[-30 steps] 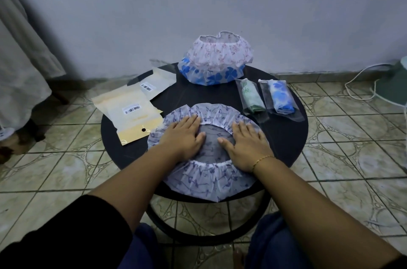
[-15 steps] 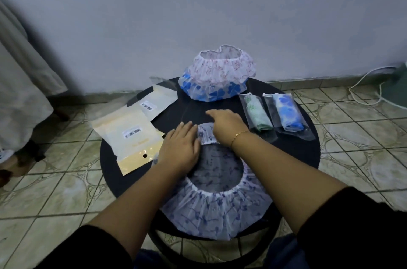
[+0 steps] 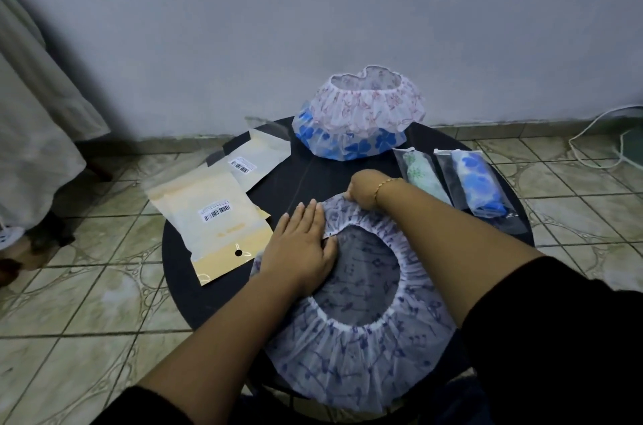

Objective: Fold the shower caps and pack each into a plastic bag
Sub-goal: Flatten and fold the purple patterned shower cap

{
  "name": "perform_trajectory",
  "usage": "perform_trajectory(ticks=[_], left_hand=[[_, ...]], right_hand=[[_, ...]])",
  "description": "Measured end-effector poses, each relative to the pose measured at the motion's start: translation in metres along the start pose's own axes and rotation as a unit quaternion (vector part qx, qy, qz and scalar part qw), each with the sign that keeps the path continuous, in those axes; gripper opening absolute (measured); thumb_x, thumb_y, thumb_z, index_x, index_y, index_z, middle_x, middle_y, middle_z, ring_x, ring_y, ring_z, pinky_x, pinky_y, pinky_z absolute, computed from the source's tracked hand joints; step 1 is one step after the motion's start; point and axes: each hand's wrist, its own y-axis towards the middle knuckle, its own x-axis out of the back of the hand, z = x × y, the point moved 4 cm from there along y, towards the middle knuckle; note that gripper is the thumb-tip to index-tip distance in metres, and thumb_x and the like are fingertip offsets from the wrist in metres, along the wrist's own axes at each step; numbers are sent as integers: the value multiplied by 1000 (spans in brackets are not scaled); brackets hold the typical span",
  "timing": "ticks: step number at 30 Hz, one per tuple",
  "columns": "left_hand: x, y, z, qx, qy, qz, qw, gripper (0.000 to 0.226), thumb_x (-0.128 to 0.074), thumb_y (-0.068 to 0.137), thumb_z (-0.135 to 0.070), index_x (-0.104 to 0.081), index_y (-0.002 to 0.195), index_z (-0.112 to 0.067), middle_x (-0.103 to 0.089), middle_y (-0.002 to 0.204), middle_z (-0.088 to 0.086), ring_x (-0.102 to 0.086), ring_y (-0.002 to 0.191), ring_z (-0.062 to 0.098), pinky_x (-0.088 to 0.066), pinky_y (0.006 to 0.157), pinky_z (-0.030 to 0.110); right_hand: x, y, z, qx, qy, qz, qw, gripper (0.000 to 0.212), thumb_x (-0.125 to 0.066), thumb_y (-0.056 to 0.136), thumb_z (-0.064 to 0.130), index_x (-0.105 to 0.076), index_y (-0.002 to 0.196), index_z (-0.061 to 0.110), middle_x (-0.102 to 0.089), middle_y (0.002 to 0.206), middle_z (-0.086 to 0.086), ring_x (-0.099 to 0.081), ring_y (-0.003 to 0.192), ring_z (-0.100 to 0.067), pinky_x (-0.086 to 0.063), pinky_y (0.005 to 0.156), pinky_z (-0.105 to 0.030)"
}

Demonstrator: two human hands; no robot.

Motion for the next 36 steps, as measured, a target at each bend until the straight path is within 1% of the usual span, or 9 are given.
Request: perform_trajectory(ticks=[5,9,12,15,19,27,30,32,36], left_hand=[[15,-1,-1,-8,-54,-29,998,58,-17,102,-43,-1,153,-21,4,160,-3,11,146,11,13,115,34],[45,-22,-5,-21,-32,-106,994,63,-11,91,-47,-22,150,-27,-11,160,-7,4,147,12,13,114,32],[39,-47,-14,-20,-4,-59,998,67,-6,90,-52,-21,150,-26,-10,160,-5,3,147,14,8,117,35],[18,-64,-19,5,-19,20,1000,70,-10,93,-65,2,152,-28,10,160,-4,15,146,14,9,117,34],[-1,-67,-17,12,-2,50,999,107,8,62,-90,13,150,-29,20,157,-5,22,143,16,12,116,36],[2,-67,-18,-2,16,84,996,134,-7,45,-101,13,151,-21,21,157,2,23,143,21,13,115,42],[8,-64,-27,-17,17,88,996,144,-7,36,-104,16,150,-19,23,157,5,25,143,22,17,114,45],[10,-62,-36,-57,18,91,994,144,-13,35,-104,20,148,-22,29,154,3,30,140,20,21,112,46],[9,-58,-50,-119,25,132,984,137,-40,44,-98,28,144,-33,41,146,-4,39,134,21,26,109,49]], right_hand=[[6,-31,2,21,18,-110,993,35,-40,98,38,-49,128,23,-49,131,-7,-42,122,-28,-30,100,-42],[1,-89,-13,103,65,-185,975,38,-40,100,28,-47,134,13,-48,134,-10,-43,123,-30,-37,102,-42],[-22,-134,-31,106,65,-158,980,45,-36,101,30,-38,141,10,-39,144,-8,-32,135,-25,-29,110,-38],[-50,-157,-41,75,10,-97,992,71,-20,95,56,-5,151,16,-2,160,-1,4,146,-16,-2,119,-35],[-74,-159,-53,49,-21,-70,996,109,15,60,83,14,149,21,19,157,1,22,143,-14,14,114,-39],[-82,-158,-64,51,-41,-76,995,119,21,48,87,12,150,26,15,158,3,16,144,-14,13,114,-43],[-77,-162,-63,58,4,-94,994,101,5,67,81,1,151,25,6,159,3,11,145,-13,11,115,-41],[-70,-166,-67,68,83,-156,982,88,-7,82,77,-17,150,22,-9,159,1,-1,146,-14,5,116,-39],[-55,-178,-90,-49,123,-299,945,53,-38,96,48,-44,138,17,-44,141,-6,-33,130,-25,-26,105,-39]])
